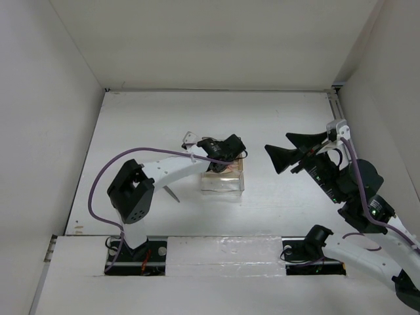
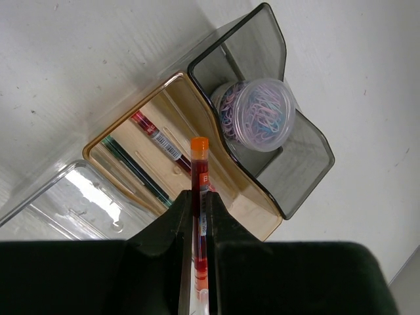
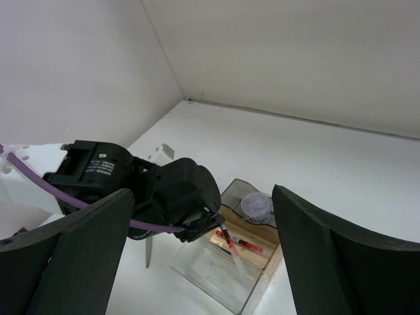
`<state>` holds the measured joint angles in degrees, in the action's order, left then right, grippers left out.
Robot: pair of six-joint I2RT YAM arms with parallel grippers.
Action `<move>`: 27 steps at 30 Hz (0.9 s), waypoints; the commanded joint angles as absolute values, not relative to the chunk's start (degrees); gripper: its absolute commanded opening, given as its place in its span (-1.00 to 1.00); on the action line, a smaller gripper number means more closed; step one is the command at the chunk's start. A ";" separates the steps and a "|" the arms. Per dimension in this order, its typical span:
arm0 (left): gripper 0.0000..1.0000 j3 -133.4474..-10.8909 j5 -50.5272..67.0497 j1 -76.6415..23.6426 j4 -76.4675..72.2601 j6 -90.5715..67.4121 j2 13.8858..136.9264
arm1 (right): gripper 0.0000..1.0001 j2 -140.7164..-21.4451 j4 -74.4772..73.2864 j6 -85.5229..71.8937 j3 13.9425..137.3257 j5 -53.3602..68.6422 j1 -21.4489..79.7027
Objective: Sort the stationery into containers
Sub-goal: Place the pen in the storage box.
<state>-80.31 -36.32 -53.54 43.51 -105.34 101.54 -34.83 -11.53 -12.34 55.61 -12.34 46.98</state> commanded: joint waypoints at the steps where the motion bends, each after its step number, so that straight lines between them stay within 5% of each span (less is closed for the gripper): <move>1: -1.00 -81.31 -45.18 -53.00 45.54 -134.65 101.51 | 0.84 -34.45 -9.23 -12.92 55.63 -11.07 47.46; 27: -1.00 -85.52 -48.34 -51.15 44.47 -138.34 107.75 | 0.84 -34.98 -8.70 -11.87 54.58 -8.96 47.46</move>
<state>-83.64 -41.78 -51.03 42.22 -108.42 108.12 -35.00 -11.51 -12.27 54.48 -9.87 46.98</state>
